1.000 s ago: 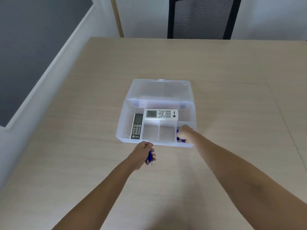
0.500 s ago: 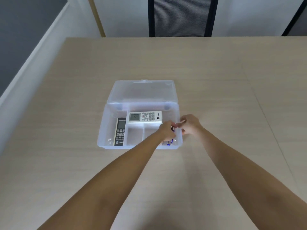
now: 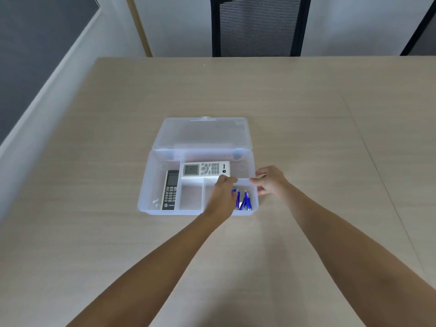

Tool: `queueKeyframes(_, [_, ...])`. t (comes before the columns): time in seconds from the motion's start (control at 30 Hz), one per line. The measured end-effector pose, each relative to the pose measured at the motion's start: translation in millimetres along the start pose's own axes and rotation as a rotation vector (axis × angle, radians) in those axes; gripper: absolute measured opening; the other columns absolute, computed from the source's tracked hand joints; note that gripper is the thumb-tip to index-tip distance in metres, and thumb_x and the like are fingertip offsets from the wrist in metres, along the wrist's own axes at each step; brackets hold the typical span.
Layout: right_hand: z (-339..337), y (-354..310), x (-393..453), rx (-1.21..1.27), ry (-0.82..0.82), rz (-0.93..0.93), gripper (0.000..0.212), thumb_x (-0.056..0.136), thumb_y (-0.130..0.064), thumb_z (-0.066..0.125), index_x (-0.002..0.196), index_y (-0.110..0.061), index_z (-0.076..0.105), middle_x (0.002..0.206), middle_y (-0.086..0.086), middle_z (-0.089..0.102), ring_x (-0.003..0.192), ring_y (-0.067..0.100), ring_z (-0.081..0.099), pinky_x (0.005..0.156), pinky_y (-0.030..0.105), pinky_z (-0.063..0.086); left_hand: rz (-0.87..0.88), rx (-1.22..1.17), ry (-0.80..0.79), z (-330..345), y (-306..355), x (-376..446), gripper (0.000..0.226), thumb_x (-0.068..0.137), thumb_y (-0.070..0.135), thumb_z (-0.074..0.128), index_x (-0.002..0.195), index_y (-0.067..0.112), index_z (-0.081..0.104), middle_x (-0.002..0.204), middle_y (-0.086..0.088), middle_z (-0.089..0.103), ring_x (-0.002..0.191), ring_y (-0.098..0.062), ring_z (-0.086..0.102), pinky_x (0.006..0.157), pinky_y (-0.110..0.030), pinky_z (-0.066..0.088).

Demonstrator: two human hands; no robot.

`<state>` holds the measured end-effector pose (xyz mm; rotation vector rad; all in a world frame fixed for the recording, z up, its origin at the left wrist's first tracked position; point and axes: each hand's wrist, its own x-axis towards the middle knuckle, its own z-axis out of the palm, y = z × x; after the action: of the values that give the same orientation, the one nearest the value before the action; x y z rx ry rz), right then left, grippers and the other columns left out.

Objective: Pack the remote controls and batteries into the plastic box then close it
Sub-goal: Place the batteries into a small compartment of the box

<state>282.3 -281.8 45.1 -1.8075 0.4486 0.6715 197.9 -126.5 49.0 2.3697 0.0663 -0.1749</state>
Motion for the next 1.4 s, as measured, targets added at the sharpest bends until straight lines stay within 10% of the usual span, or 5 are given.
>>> queueKeyframes(0.3, [-1, -24, 54, -0.18, 0.102, -0.037, 0.05, 0.081, -0.015, 0.069, 0.126, -0.006, 0.052, 0.125, 0.014, 0.06, 0.106, 0.032, 0.062, 0.089, 0.04, 0.054, -0.438, 0.356, 0.036, -74, -140, -15, 0.131, 0.054, 0.082, 0.062, 0.151, 0.021, -0.001, 0.157, -0.022, -0.005, 0.147, -0.037, -0.008, 0.117, -0.056, 0.002])
queueKeyframes(0.73, [-50, -31, 70, 0.062, 0.138, 0.19, 0.05, 0.084, -0.002, 0.067, 0.13, 0.004, 0.048, 0.137, 0.01, 0.049, 0.127, 0.031, 0.048, 0.11, 0.043, 0.036, -0.268, 0.376, -0.016, -35, -119, -36, 0.158, 0.032, 0.102, 0.029, 0.148, 0.001, -0.009, 0.156, -0.024, 0.006, 0.144, -0.038, 0.015, 0.118, -0.048, 0.019])
queueKeyframes(0.97, [-51, -12, 66, 0.221, 0.191, -0.158, 0.059, 0.066, 0.005, 0.077, 0.107, -0.018, 0.041, 0.114, 0.007, 0.052, 0.099, 0.024, 0.056, 0.079, 0.04, 0.051, -0.283, 0.322, -0.019, -38, -113, -37, 0.164, 0.028, 0.101, 0.033, 0.147, -0.002, -0.012, 0.156, -0.023, 0.007, 0.145, -0.037, 0.013, 0.119, -0.046, 0.019])
queueKeyframes(1.23, [-80, -15, -47, 0.41, -0.275, -0.124, 0.134, 0.035, -0.086, 0.061, 0.147, -0.025, 0.021, 0.144, 0.003, 0.038, 0.134, 0.019, 0.036, 0.117, 0.038, 0.026, -0.344, -0.011, -0.027, -49, -98, -42, 0.157, 0.044, 0.065, 0.083, 0.148, 0.006, -0.018, 0.158, -0.015, 0.005, 0.146, -0.033, 0.006, 0.12, -0.048, 0.017])
queueKeyframes(1.4, [-76, 8, -89, 0.714, -0.2, -0.188, 0.087, 0.062, -0.078, 0.054, 0.128, -0.022, 0.042, 0.133, 0.011, 0.047, 0.132, 0.018, 0.046, 0.117, 0.036, 0.029, -0.489, -0.879, -0.035, -85, -108, -57, 0.142, 0.045, 0.079, 0.073, 0.152, 0.023, -0.002, 0.146, 0.005, 0.044, 0.139, -0.017, 0.037, 0.118, -0.044, 0.025])
